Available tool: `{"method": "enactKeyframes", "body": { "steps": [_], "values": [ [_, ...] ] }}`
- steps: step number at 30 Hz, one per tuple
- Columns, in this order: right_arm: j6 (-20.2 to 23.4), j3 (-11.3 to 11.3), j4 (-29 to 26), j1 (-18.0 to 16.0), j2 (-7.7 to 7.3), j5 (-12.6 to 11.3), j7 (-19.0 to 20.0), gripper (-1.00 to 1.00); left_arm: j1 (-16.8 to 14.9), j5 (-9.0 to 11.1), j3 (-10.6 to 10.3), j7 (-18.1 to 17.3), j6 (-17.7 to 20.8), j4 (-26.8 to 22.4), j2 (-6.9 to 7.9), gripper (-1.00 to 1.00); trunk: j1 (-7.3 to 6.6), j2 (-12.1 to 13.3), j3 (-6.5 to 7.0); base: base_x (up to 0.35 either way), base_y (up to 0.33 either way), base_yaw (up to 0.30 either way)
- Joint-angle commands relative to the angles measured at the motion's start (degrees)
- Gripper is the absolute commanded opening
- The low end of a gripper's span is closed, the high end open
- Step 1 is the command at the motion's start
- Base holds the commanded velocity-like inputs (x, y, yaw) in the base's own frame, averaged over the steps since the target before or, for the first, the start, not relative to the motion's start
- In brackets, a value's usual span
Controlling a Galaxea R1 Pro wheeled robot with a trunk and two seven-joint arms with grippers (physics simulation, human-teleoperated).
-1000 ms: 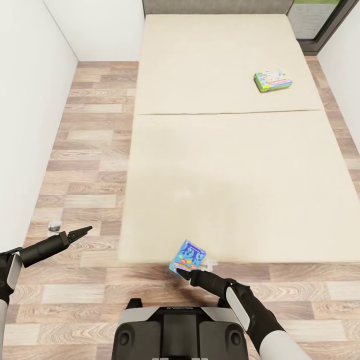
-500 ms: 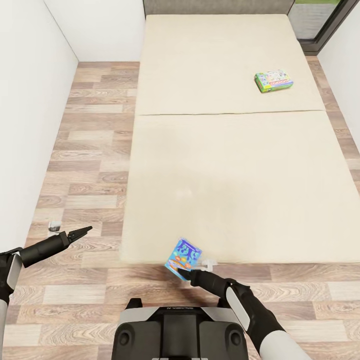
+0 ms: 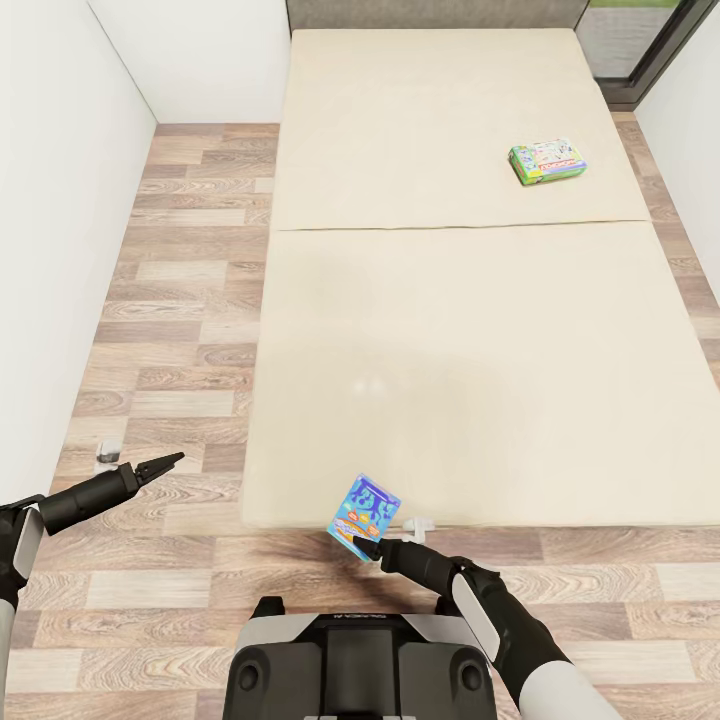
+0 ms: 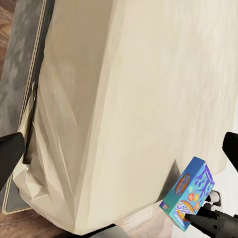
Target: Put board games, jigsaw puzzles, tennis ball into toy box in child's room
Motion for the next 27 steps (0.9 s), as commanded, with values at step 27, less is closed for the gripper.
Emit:
{"method": "enactKeyframes", "body": {
  "steps": [27],
  "values": [
    [0.61, -0.01, -0.38, -0.01, -0.01, -0.65, -0.02, -1.0, -0.11, -0.16, 0.0, -1.74, 3.59, -0.08, 0.0, 1.0, -5.04, 9.2, 4.11, -0.007, 0.0, 0.0]
  ]
}}
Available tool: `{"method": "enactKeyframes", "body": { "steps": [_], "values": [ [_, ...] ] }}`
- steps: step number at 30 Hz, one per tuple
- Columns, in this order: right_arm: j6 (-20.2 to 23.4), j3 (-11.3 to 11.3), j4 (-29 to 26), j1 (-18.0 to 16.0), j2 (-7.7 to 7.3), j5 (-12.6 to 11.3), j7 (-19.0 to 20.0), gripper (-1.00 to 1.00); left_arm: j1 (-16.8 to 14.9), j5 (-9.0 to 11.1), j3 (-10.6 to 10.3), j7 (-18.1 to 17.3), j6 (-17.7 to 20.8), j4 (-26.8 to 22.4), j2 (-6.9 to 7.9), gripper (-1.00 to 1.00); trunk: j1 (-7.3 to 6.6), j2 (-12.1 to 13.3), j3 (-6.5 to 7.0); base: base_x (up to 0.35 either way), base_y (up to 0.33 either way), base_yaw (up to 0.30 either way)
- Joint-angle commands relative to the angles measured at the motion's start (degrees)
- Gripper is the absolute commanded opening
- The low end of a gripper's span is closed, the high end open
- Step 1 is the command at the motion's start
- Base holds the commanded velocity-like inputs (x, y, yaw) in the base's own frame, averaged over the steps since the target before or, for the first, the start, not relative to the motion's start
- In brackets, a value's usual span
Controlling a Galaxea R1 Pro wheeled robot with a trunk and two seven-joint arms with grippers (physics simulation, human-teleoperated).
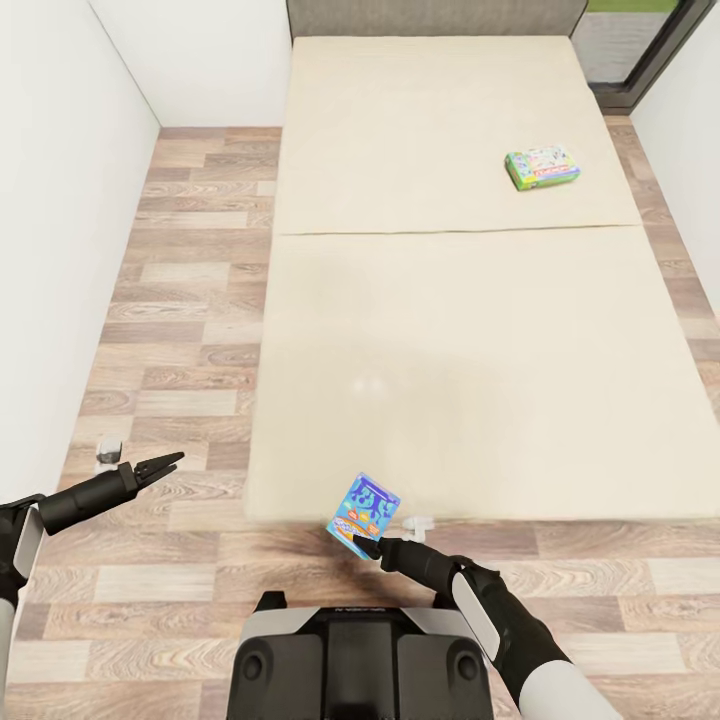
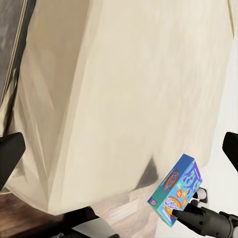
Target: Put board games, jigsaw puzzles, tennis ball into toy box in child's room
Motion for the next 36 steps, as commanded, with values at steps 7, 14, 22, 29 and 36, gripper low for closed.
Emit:
{"method": "enactKeyframes", "body": {
  "steps": [7, 14, 22, 29, 36],
  "values": [
    [0.55, 0.02, -0.42, -0.01, -0.01, -0.62, 0.02, -1.0, -0.06, 0.08, 0.08, -0.16, 1.04, 0.01, 0.0, 1.0, -1.54, 2.79, 1.24, -0.106, 0.0, 0.0],
    [0.81, 0.02, -5.56, 0.71, -0.18, -0.76, 1.45, -1.0, -0.1, 0.02, 0.0, -0.08, 1.19, -0.06, -0.08, 1.0, -3.08, 5.6, 2.49, -0.014, 0.0, 0.0],
    [1.82, -0.26, -9.53, 1.25, -0.95, -1.48, 7.52, -1.0, -0.1, 0.06, -3.08, -0.14, 1.21, -0.08, -0.02, 1.0, -4.84, 8.81, 3.93, -0.001, 0.0, 0.0],
    [3.66, -0.57, -9.91, 1.3, -1.09, -1.73, 9.67, -1.0, -0.1, 0.08, -4.02, -0.16, 1.38, -0.08, -0.15, 1.0, -6.37, 11.61, 5.19, 0.0, 0.0, 0.0],
    [8.53, -0.59, -18.76, 1.51, -1.15, -1.81, 13.93, -1.0, -0.15, 0.08, -4.22, -0.16, 1.67, -0.08, -0.17, 1.0, -7.91, 14.42, 6.47, 0.0, 0.0, 0.0]
  ]
}}
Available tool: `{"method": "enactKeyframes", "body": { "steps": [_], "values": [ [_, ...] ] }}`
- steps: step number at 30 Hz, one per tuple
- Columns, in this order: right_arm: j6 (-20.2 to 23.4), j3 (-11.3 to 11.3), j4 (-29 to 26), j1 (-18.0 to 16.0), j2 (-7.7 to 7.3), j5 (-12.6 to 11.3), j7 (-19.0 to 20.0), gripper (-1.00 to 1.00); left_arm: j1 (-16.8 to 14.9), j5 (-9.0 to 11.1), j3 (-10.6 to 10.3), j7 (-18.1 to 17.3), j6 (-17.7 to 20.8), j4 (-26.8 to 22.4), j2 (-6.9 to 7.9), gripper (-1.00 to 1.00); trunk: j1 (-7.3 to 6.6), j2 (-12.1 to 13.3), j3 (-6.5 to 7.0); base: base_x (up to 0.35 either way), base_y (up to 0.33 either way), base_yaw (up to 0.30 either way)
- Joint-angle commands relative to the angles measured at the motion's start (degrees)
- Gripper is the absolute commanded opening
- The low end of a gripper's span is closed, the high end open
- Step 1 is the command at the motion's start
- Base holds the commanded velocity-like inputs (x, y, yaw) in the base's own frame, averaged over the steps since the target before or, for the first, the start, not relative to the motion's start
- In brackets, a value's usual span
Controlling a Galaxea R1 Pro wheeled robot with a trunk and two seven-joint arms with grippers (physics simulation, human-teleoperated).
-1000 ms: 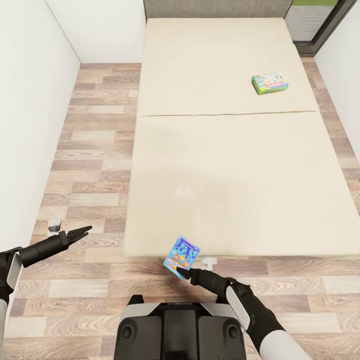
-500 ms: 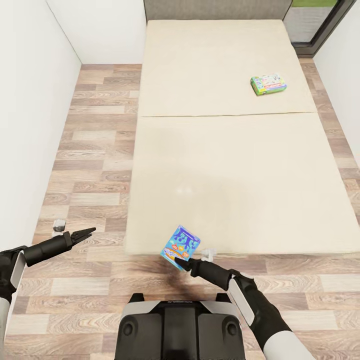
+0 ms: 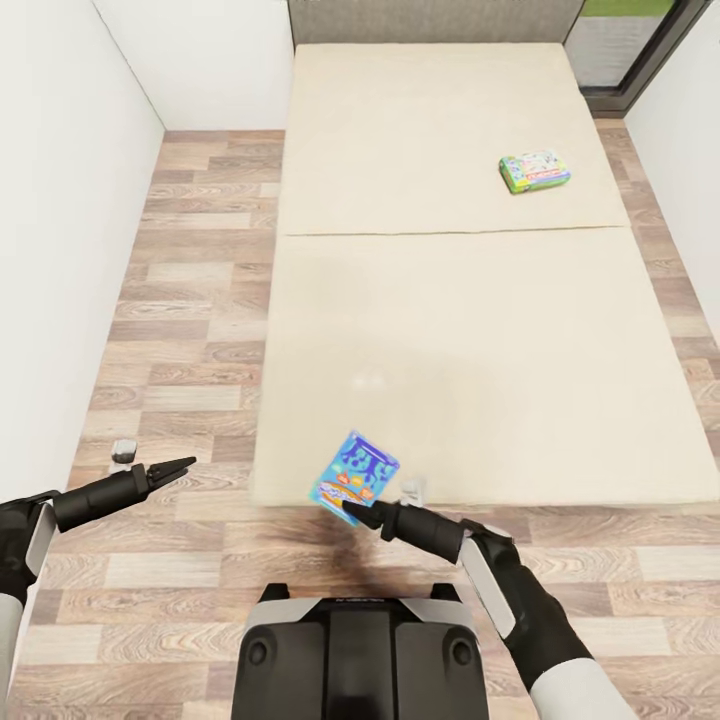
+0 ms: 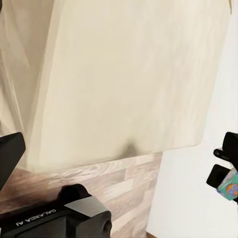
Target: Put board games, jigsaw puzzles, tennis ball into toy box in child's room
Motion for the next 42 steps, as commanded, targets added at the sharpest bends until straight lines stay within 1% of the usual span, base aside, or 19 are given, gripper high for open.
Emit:
{"method": "enactKeyframes", "body": {
  "steps": [1, 3, 4, 8, 9, 14, 15, 16, 20, 23, 28, 34, 42],
  "values": [
    [2.28, -0.02, -3.02, 1.16, -0.04, -0.27, 0.25, -1.0, -0.03, 0.09, 0.0, -0.15, 0.85, 0.01, 0.03, 1.0, -0.2, 0.37, 0.19, 0.0, 0.0, 0.0],
    [3.86, -0.04, -6.04, 2.89, -0.06, -0.26, 0.45, -1.0, -0.04, 0.09, -0.02, -0.15, 1.14, 0.01, 0.05, 1.0, -0.64, 1.17, 0.66, 0.0, 0.0, 0.0],
    [5.01, -0.09, -9.27, 4.87, -0.11, -0.25, 0.58, -1.0, -0.05, 0.09, -0.08, -0.15, 1.38, 0.01, 0.1, 1.0, -0.86, 1.57, 0.91, 0.0, 0.0, 0.0],
    [6.24, -0.2, -15.8, 9.04, -0.23, -0.24, 0.8, -1.0, -0.04, 0.09, -0.17, -0.15, 1.96, 0.01, 0.27, 1.0, -1.74, 3.18, 1.94, 0.0, 0.0, 0.0],
    [6.54, -0.32, -18.68, 11.39, -0.45, -0.24, 0.87, -1.0, -0.02, 0.09, -0.24, -0.15, 2.52, 0.01, 0.43, 1.0, -1.96, 3.58, 2.21, 0.0, 0.0, 0.0],
    [6.62, -0.98, -23.37, 16.94, -1.71, -0.26, 0.99, -1.0, 0.25, -0.13, -0.44, -0.28, 3.75, 0.17, 0.94, 1.0, -3.06, 5.58, 3.56, 0.0, 0.0, 0.0],
    [6.55, -1.57, -24.32, 18.4, -2.24, -0.28, 1.02, -1.0, 0.67, -0.24, -0.47, -0.36, 4.01, 0.27, 1.04, 1.0, -3.28, 5.98, 3.83, 0.0, 0.0, 0.0],
    [6.52, -1.9, -24.68, 18.93, -2.45, -0.29, 1.06, -1.0, 1.01, -0.28, -0.48, -0.39, 4.11, 0.31, 1.1, 1.0, -3.5, 6.38, 4.1, 0.0, 0.0, 0.0],
    [6.38, -2.96, -25.86, 20.2, -2.93, -0.29, 1.85, -1.0, 2.56, -0.29, -0.43, -0.46, 4.66, 0.39, 1.28, 1.0, -4.37, 7.99, 5.19, 0.0, 0.0, 0.0],
    [6.12, -3.6, -26.54, 20.79, -3.16, -0.26, 3.39, -1.0, 3.56, -0.23, -0.41, -0.63, 6.51, 0.11, 1.39, 1.0, -5.03, 9.19, 6.01, 0.0, 0.0, 0.0],
    [5.26, -4.26, -26.89, 21.01, -3.24, -0.24, 4.61, -1.0, 3.96, -0.26, -0.43, -0.94, 8.08, -0.04, 1.4, 1.0, -6.13, 11.2, 7.37, 0.0, 0.0, 0.0],
    [4.76, -4.62, -27.11, 21.06, -3.32, -0.24, 5.05, -1.0, 4.01, -0.26, -0.31, -1.06, 8.47, -0.07, 1.66, 1.0, -7.45, 13.6, 9.02, 0.0, 0.0, 0.0],
    [4.64, -5.03, -27.19, 21.07, -3.28, -0.24, 5.56, -1.0, 3.99, -0.26, -0.32, -1.06, 8.57, -0.08, 2.0, 1.0, -7.45, 13.6, 9.77, 0.0, 0.0, 0.0]
  ]
}}
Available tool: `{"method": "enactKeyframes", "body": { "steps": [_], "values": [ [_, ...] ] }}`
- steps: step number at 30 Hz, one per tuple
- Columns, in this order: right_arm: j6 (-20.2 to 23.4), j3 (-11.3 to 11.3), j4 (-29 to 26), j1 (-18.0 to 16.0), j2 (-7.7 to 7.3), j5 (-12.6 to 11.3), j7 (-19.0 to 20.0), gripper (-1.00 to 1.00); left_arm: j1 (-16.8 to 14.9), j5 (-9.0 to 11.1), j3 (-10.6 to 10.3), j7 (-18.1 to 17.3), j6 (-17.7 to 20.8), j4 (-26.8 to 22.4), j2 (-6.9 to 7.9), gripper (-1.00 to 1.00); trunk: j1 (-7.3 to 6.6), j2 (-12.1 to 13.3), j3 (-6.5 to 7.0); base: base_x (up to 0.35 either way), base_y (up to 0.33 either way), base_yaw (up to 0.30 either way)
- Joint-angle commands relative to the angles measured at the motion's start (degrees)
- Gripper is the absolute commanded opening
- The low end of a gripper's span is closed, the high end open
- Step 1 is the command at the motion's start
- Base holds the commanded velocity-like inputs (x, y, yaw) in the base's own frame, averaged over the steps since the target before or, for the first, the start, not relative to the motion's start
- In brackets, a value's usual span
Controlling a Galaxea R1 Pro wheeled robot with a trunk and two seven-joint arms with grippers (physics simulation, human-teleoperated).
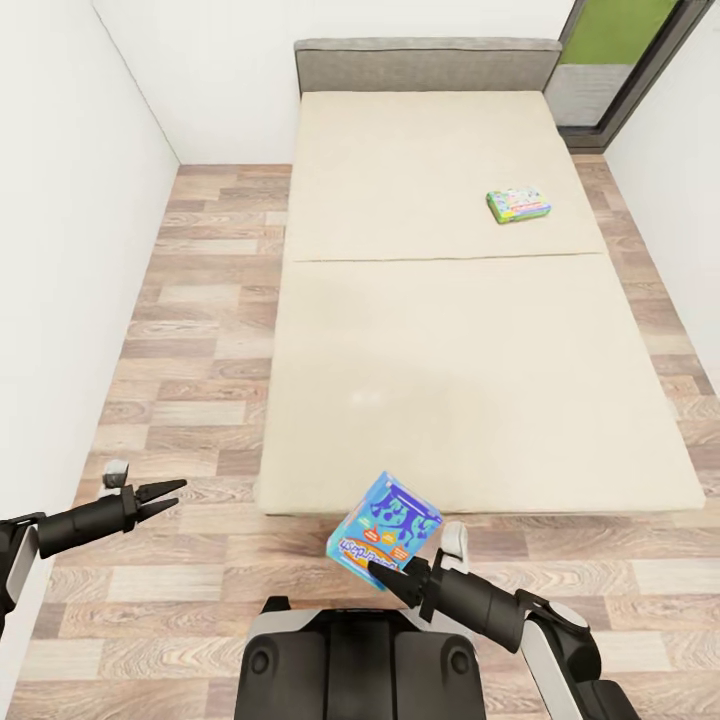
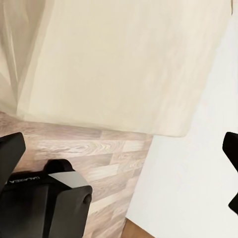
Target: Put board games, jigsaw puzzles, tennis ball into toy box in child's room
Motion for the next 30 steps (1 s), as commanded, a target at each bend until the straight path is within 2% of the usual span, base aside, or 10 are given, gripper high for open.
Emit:
{"method": "enactKeyframes", "body": {
  "steps": [1, 25, 28, 30],
  "values": [
    [0.49, 0.05, -0.02, -0.02, -0.04, -0.48, -0.05, -1.0, -0.02, 0.07, 0.03, -0.14, 0.6, 0.0, 0.01, 1.0, 0.03, -0.08, 0.04, 0.0, 0.0, 0.0],
    [0.39, 0.34, -0.02, -0.02, 0.09, -0.41, 0.06, -1.0, -0.02, 0.08, -0.19, -0.16, 0.73, 0.0, -0.18, 1.0, 0.03, -0.08, 2.3, 0.0, 0.0, 0.0],
    [0.39, 0.34, 0.04, -0.02, 0.09, -0.27, 0.05, -1.0, -0.02, 0.03, -0.9, -0.07, 0.72, 0.04, -0.34, 1.0, 0.03, -0.08, 2.58, 0.0, 0.0, 0.0],
    [0.39, 0.36, 0.05, -0.02, 0.29, -0.05, 0.01, -1.0, -0.02, 0.02, -2.7, -0.05, 0.71, 0.11, -0.42, 1.0, 0.03, -0.08, 2.77, 0.0, 0.0, 0.0]
  ]
}}
